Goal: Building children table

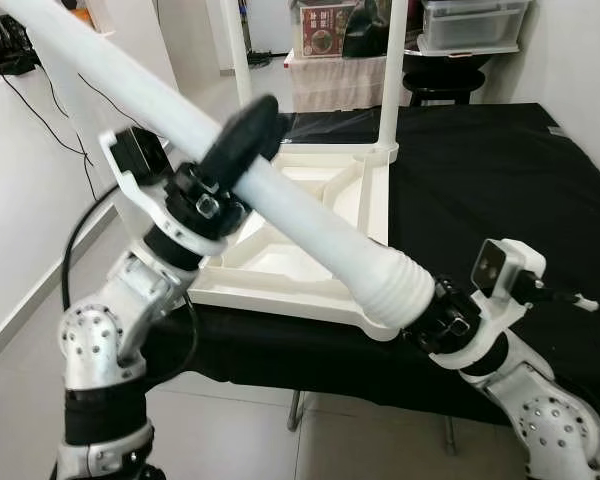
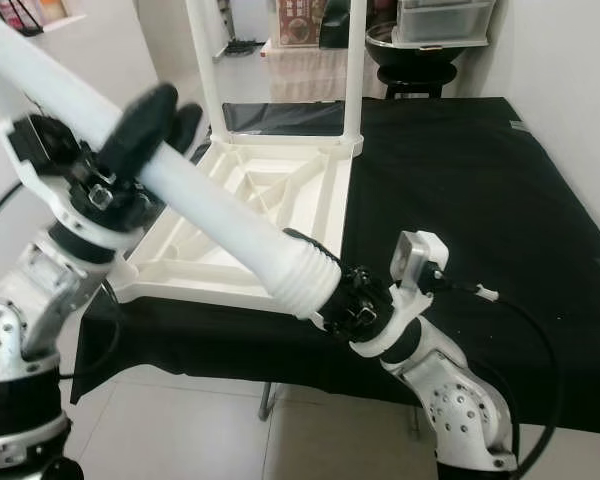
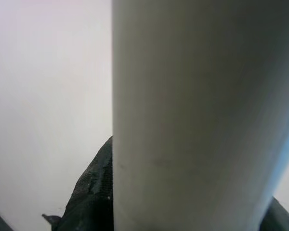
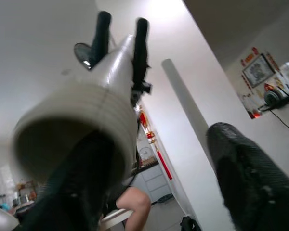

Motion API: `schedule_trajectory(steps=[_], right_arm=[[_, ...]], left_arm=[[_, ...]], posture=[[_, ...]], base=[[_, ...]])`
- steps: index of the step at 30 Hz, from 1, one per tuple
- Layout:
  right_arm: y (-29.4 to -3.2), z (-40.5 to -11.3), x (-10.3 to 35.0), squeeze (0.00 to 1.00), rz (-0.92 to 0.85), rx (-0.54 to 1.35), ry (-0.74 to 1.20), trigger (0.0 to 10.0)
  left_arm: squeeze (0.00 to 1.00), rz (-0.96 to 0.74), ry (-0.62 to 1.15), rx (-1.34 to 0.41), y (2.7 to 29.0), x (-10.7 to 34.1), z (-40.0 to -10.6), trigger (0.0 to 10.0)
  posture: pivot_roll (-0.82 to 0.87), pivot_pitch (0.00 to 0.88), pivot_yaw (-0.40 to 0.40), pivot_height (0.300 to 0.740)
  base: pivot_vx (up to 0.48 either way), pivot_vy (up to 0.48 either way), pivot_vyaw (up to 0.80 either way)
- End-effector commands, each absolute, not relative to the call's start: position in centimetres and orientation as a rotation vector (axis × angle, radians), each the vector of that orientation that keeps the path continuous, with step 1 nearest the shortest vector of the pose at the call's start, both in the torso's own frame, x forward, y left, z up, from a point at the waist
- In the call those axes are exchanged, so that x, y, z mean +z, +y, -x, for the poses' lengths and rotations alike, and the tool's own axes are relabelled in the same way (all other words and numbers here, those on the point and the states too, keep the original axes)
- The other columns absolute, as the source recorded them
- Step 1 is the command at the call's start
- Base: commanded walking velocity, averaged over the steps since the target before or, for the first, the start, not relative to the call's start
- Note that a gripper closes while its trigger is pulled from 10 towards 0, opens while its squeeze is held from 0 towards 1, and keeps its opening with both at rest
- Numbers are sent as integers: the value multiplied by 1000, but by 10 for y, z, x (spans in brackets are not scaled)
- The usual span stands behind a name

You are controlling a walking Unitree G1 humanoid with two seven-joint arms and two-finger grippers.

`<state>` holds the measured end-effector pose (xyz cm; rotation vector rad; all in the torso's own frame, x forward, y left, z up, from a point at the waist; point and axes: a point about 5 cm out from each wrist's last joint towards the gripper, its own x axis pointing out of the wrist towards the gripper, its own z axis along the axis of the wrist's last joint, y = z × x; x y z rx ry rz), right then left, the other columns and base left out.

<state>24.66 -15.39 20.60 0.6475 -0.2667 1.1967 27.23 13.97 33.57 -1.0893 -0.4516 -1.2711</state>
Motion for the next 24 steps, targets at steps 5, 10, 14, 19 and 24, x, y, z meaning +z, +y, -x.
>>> schedule_trajectory(steps=[5, 10, 14, 19, 24], right_arm=[[-163, -245, 176, 1000, -674, 1092, -139, 10000], [-160, -249, 174, 1000, -617, 1041, -113, 10000], [-163, -260, 163, 1000, -502, 926, -31, 10000], [-166, -268, 149, 1000, -292, 861, 103, 10000], [-166, -266, 155, 1000, -123, 931, 143, 10000]], left_arm=[[0, 1086, -684, -1242, 177, 370, -268, 0], [0, 1041, -695, -1220, 183, 375, -268, 0], [0, 964, -680, -1194, 182, 378, -272, 0], [0, 808, -639, -1173, 175, 380, -277, 0], [0, 637, -573, -1188, 162, 375, -279, 0]], posture=[[-71, 71, 67, 740], [-75, 66, 66, 740], [-72, 64, 66, 740], [-66, 60, 64, 740], [-67, 61, 64, 740]], base=[[0, 0, 0], [0, 0, 0], [0, 0, 0], [0, 0, 0], [0, 0, 0]])
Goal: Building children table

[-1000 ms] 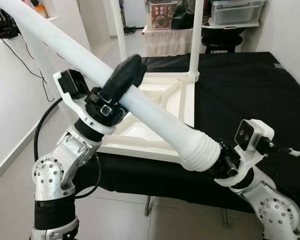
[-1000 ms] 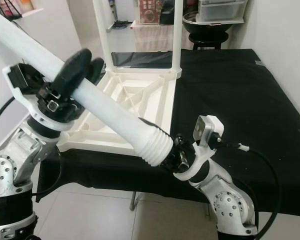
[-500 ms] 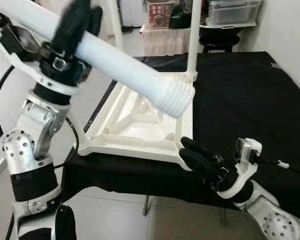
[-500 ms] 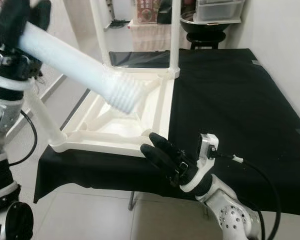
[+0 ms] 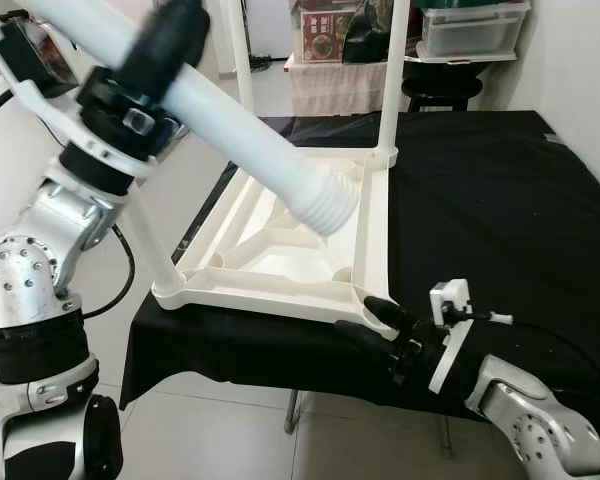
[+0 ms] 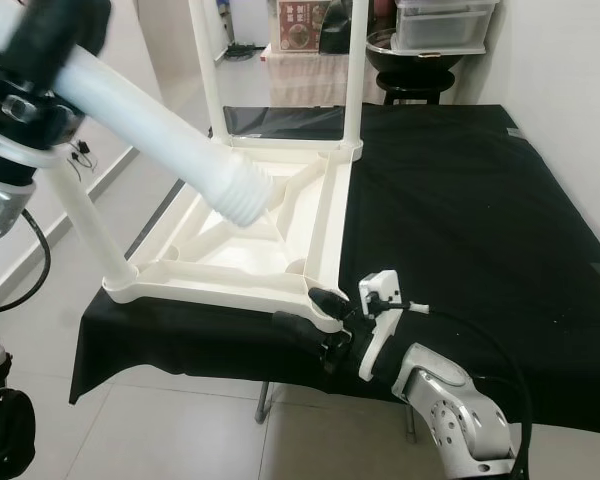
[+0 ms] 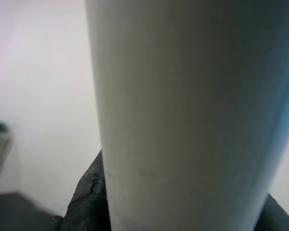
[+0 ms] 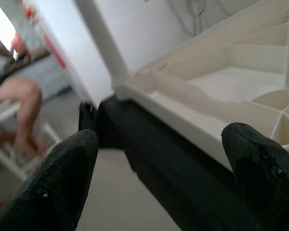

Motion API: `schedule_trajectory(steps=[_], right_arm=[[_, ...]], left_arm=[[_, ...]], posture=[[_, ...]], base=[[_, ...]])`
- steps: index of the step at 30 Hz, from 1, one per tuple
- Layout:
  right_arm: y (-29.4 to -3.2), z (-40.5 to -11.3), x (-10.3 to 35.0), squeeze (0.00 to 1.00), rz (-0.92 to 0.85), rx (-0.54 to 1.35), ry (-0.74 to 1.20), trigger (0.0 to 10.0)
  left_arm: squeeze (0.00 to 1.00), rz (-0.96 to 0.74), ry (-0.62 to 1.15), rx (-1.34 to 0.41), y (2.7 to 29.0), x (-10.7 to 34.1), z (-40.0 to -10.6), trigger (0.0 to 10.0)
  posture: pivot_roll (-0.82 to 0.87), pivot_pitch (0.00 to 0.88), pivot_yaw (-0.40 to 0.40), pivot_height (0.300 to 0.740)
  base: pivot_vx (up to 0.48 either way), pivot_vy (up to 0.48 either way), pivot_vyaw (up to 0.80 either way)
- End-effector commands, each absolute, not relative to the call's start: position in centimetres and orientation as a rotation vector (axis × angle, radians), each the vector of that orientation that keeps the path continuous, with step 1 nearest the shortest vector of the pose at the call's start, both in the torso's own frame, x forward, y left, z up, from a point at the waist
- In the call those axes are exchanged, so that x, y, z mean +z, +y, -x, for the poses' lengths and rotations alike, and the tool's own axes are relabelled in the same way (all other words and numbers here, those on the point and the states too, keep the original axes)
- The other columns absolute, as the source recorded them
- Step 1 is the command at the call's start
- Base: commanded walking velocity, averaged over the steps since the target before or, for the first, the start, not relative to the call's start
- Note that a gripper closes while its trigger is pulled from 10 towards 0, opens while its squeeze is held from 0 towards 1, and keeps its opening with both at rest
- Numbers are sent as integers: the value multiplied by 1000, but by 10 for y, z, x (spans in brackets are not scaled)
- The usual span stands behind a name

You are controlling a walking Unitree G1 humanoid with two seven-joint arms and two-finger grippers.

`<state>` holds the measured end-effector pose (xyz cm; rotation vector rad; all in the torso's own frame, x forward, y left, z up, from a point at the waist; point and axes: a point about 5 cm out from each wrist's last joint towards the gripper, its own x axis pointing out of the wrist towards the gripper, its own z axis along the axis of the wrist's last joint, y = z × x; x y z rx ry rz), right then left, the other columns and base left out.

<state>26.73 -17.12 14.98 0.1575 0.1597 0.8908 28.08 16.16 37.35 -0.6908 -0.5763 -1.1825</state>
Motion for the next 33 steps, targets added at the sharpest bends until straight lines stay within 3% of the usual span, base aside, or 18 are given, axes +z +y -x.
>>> schedule_trajectory(steps=[1, 10, 17, 18, 23, 27, 33], right_arm=[[-169, -264, 165, 1000, -54, 979, 132, 10000], [-178, -252, 208, 1000, 23, 1160, 40, 10000], [-167, -251, 206, 1000, 54, 1217, 40, 10000], [-153, -248, 204, 0, 39, 1275, 41, 10000], [-137, -246, 202, 0, 33, 1331, 45, 10000], [-97, -243, 199, 0, -15, 1462, 62, 10000], [-83, -247, 198, 0, -34, 1461, 57, 10000]], left_arm=[[0, 547, -526, -1207, 153, 367, -279, 0], [0, 182, -306, -1359, 120, 321, -273, 0], [0, 96, -227, -1450, 113, 300, -268, 0], [0, 79, -208, -1466, 110, 295, -267, 0], [0, 55, -194, -1484, 107, 289, -266, 0], [0, 3, -181, -1507, 99, 277, -264, 0], [0, -14, -210, -1488, 98, 277, -267, 0]], posture=[[-69, 61, 65, 740], [-80, 61, 66, 740], [-81, 62, 69, 740], [-80, 62, 71, 740], [-73, 61, 70, 740], [-65, 66, 66, 740], [-68, 68, 60, 740]], base=[[0, 0, 0], [0, 0, 0], [0, 0, 0], [0, 0, 0], [0, 0, 0], [0, 0, 0], [0, 0, 0]])
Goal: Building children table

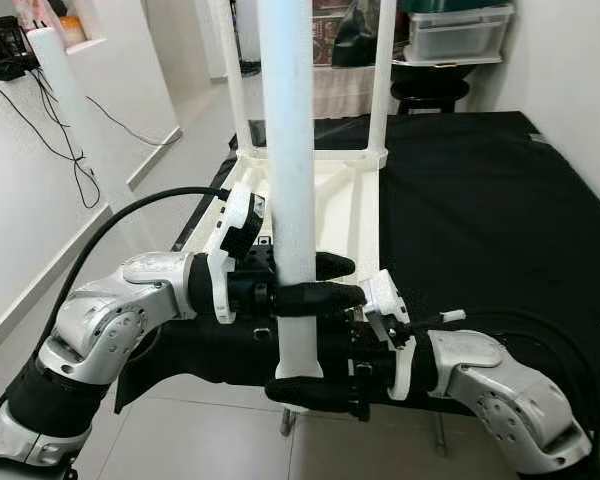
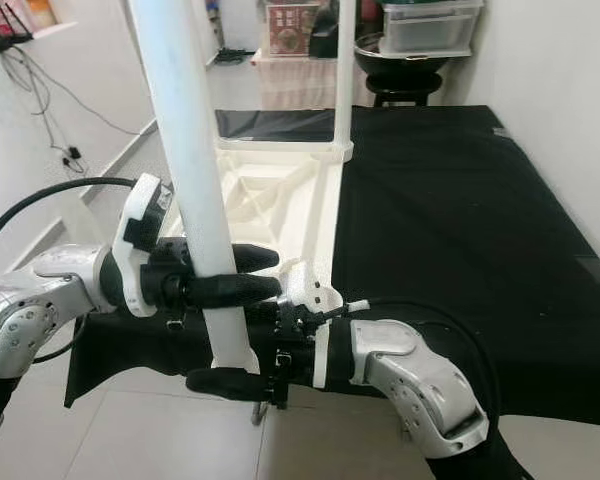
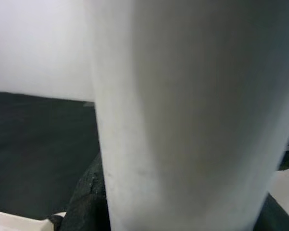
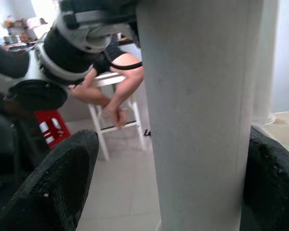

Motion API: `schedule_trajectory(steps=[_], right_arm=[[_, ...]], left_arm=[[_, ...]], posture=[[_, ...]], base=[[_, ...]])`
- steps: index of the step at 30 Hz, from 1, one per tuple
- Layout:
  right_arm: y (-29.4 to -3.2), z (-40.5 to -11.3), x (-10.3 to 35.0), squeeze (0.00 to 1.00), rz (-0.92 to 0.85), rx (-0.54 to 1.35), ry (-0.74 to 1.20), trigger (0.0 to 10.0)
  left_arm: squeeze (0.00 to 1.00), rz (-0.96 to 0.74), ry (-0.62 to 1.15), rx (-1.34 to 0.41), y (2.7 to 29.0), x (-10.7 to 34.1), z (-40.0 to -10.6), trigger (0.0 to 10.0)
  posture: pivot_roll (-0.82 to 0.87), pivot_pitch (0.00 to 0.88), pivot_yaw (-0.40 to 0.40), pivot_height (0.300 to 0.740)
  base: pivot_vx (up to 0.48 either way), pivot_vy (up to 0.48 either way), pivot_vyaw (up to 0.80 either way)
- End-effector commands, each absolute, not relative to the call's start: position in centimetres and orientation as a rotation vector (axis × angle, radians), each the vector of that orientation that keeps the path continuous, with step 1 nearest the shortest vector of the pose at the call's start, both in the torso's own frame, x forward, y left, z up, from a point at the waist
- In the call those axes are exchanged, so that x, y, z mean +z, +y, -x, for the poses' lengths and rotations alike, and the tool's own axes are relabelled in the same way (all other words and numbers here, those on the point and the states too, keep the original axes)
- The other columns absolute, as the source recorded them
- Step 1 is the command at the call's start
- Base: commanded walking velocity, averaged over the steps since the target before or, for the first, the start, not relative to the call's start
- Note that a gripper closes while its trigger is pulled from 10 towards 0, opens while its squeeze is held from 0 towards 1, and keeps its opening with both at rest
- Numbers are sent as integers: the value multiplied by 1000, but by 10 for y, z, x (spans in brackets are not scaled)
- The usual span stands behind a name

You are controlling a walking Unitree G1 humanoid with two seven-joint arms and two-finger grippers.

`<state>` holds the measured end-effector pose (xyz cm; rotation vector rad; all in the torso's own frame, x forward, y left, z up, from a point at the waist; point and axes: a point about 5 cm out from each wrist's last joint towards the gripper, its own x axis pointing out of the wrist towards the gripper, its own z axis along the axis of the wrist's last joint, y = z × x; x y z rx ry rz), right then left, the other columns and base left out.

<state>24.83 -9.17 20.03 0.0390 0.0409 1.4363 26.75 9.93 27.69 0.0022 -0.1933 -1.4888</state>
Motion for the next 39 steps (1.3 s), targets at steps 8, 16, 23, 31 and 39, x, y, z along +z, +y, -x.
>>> schedule_trajectory(steps=[8, 16, 23, 31, 39], right_arm=[[-51, -261, 182, 0, -37, 1335, 134, 10000], [-47, -269, 183, 0, -75, 1275, 116, 0], [-45, -272, 180, 0, -68, 1244, 120, 0], [-48, -279, 180, 0, -83, 1165, 97, 0], [-83, -319, 185, 0, -131, 798, 41, 0]], left_arm=[[0, 5, -267, -1470, 92, 281, -270, 0], [0, 19, -285, -1468, 90, 283, -270, 0], [0, 29, -289, -1464, 88, 281, -270, 0], [1000, 29, -334, -1387, 91, 283, -275, 10000], [1000, 74, -459, -1090, 122, 308, -292, 10000]], posture=[[-66, 72, 60, 740], [-66, 70, 59, 740], [-64, 68, 59, 740], [-63, 67, 62, 740], [-53, 63, 64, 740]], base=[[0, 0, 0], [0, 0, 0], [0, 0, 0], [0, 0, 0], [0, 0, 0]])
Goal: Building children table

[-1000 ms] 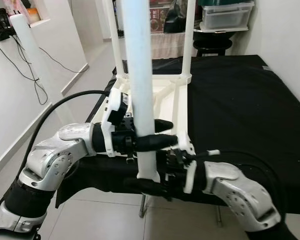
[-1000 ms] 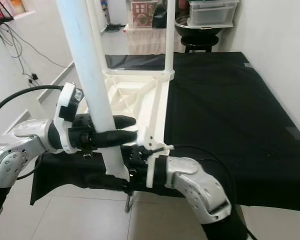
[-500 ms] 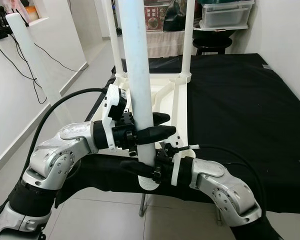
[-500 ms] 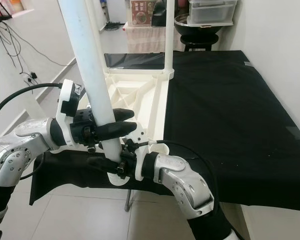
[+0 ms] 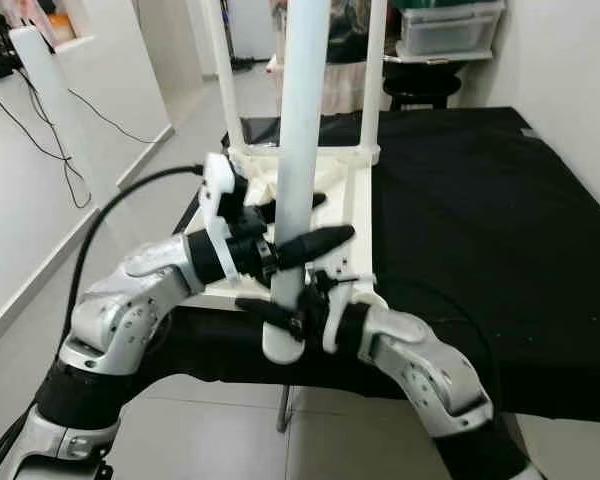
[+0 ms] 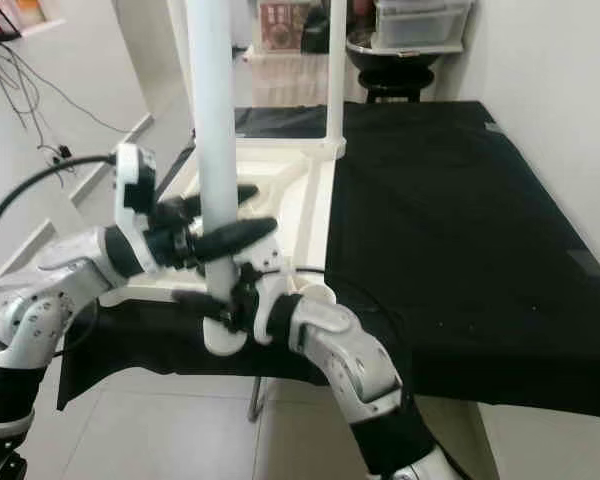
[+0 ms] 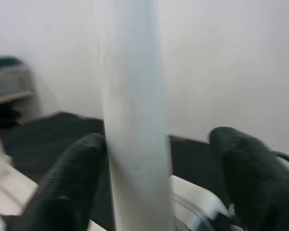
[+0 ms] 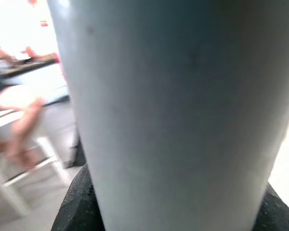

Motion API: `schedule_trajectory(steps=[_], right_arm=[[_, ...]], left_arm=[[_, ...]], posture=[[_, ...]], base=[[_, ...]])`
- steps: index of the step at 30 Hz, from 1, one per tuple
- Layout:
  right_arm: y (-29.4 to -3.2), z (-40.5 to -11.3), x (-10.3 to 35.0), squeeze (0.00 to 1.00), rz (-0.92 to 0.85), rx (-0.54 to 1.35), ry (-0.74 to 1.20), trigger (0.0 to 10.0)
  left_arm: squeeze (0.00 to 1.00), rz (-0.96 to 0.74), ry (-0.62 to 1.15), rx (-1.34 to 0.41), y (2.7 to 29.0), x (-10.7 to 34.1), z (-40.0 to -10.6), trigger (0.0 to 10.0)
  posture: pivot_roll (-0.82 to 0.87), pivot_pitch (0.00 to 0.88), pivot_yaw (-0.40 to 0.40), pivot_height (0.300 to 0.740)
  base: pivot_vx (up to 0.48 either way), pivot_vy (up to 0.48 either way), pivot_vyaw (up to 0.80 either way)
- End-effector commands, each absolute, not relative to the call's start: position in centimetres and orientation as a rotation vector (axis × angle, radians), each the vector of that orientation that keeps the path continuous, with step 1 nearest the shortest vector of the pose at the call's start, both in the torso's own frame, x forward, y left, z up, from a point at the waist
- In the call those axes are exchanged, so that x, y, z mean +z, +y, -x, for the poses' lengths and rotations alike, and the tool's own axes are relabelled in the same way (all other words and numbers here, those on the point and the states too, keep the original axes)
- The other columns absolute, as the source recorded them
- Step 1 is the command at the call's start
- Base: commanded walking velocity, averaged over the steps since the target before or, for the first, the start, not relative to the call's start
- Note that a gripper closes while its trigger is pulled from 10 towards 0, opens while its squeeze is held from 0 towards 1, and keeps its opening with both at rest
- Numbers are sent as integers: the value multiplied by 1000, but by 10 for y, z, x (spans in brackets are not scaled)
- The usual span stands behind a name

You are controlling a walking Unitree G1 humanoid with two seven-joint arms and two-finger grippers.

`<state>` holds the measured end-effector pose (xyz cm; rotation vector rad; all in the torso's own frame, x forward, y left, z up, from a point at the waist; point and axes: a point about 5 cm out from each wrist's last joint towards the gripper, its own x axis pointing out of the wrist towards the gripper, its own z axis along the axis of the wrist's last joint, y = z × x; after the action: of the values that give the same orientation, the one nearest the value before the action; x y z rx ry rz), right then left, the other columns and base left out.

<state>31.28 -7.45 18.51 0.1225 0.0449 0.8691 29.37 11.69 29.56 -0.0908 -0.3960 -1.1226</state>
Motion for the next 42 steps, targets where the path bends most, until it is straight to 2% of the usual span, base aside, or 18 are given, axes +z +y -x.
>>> schedule_trajectory(steps=[1, 7, 9, 10, 12, 16, 17, 18, 19, 20, 24, 28, 35, 38, 42], right_arm=[[-89, -323, 186, 0, -139, 750, 36, 0], [-113, -340, 188, 0, -194, 536, 2, 0], [-115, -342, 188, 0, -204, 507, -3, 0], [-125, -350, 193, 0, -256, 405, -52, 0], [-133, -354, 200, 0, -312, 327, -105, 0], [-135, -356, 204, 0, -332, 297, -128, 0], [-130, -355, 210, 0, -305, 338, -170, 10000], [-130, -355, 210, 0, -305, 338, -170, 10000], [-123, -353, 214, 0, -262, 392, -213, 10000], [-122, -353, 214, 0, -254, 402, -221, 10000], [-118, -359, 213, 0, -171, 422, -211, 10000], [-120, -360, 218, 0, -192, 463, -221, 10000], [-126, -344, 199, 0, -156, 475, -164, 10000], [-128, -333, 187, 0, -198, 475, -116, 10000], [-134, -322, 187, 0, -243, 457, -145, 10000]], left_arm=[[1000, 75, -484, -1046, 128, 314, -292, 10000], [1000, 62, -585, -851, 151, 335, -290, 10000], [1000, 63, -590, -835, 152, 336, -290, 10000], [1000, 85, -562, -801, 152, 327, -291, 10000], [1000, 109, -508, -767, 149, 311, -292, 10000], [1000, 121, -475, -746, 147, 302, -293, 10000], [0, 110, -381, -717, 139, 273, -292, 10000], [0, 110, -381, -717, 139, 273, -292, 10000], [0, 87, -300, -687, 133, 248, -289, 10000], [0, 82, -287, -681, 132, 244, -289, 10000], [0, 77, -158, -647, 124, 205, -278, 10000], [0, 68, -55, -559, 123, 173, -263, 10000], [0, 155, -10, -484, 130, 155, -247, 10000], [0, 129, -22, -473, 132, 155, -244, 10000], [0, 89, -31, -495, 130, 154, -241, 10000]], posture=[[-53, 63, 64, 740], [-40, 61, 64, 740], [-39, 61, 63, 740], [-34, 64, 64, 740], [-34, 64, 64, 740], [-31, 71, 68, 740], [-24, 93, 73, 740], [-24, 93, 73, 740], [-24, 93, 73, 740], [-23, 97, 73, 740], [-7, 149, 62, 740], [4, 183, 46, 740], [-16, 197, 46, 740], [-23, 192, 58, 740], [-29, 186, 70, 740]], base=[[0, 0, 0], [0, 0, 0], [0, 0, 0], [0, 0, 0], [0, 0, 0], [0, 0, 0], [0, 0, 0], [0, 0, 0], [0, 0, 0], [0, 0, 0], [0, 0, 0], [0, 0, 0], [0, 0, 0], [0, 0, -267], [0, 0, -800]])
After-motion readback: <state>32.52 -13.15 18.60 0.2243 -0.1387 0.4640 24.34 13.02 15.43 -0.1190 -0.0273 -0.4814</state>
